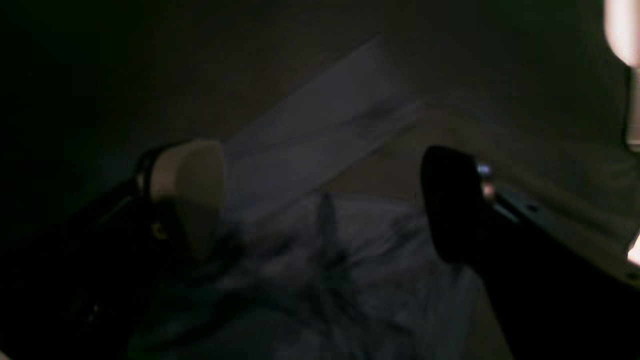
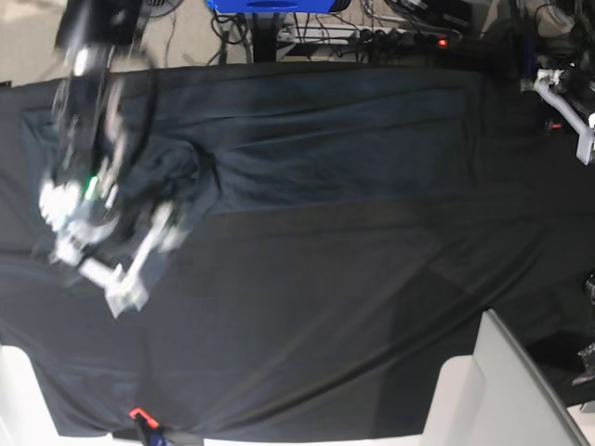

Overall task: Fold the T-shirt properly
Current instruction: 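Lift the band's end with the right gripper and fold it over, then drag the right gripper across the folded band toward the left gripper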

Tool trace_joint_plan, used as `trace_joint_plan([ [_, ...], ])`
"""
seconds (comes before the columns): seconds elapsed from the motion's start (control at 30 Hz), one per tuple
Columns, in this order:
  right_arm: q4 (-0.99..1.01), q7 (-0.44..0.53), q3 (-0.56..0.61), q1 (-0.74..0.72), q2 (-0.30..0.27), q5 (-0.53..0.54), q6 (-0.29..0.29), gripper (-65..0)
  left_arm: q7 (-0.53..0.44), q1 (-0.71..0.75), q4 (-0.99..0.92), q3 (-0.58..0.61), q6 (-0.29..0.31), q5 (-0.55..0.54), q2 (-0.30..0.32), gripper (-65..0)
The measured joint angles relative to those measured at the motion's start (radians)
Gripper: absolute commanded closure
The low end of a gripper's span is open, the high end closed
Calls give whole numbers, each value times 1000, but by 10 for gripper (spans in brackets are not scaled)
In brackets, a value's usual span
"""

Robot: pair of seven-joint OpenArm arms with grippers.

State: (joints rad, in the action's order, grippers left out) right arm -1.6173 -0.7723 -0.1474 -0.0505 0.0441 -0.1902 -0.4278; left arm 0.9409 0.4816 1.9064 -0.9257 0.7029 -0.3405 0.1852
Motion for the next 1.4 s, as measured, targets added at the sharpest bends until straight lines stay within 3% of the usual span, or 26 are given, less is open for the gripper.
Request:
trace_joint_plan([
  [0.13,268,3,-107,-149,4,8,-1,-413,-70,60,-2,-104,2,10,-2,-290],
  [0.27,485,14,-223,-279,-12,9,-5,-398,-90,67,-12,-185,-2,11,-13,-290],
  [0.43,665,162,-298,-349,-42,9,1,-398,-92,65,-65,-234,-2,20,-11,-290],
  [0.57,821,197,-307,-365,-62,3,1,-393,-93,64,-97,-234,-2,18,-12,-290],
  [0.77,968,402,-307,-387,-80,7,13,-383,-93,62,-102,-234,-2,16,-11,-290],
  [0.83,985,430,-307,-389,-85,9,14,-294,-93,63,-105,-234,-2,16,-11,-290],
  [0.93,988,421,-307,-389,-85,10,18,-12,-93,62,-105,-232,-2,18,-11,-290],
  [1.07,924,401,-304,-356,-64,8,18,-14,-93,62,-105,-230,-2,18,-11,-290],
  [1.17,706,341,-259,-222,4,10,15,-2,-93,62,-105,-229,-2,17,-13,-290],
  [1.23,538,270,-137,-125,31,-11,14,-2,-92,61,-107,-228,-2,19,-13,-290],
  [1.4,174,278,206,121,58,12,-2,-5,-97,38,-107,-226,-2,27,-11,-290],
])
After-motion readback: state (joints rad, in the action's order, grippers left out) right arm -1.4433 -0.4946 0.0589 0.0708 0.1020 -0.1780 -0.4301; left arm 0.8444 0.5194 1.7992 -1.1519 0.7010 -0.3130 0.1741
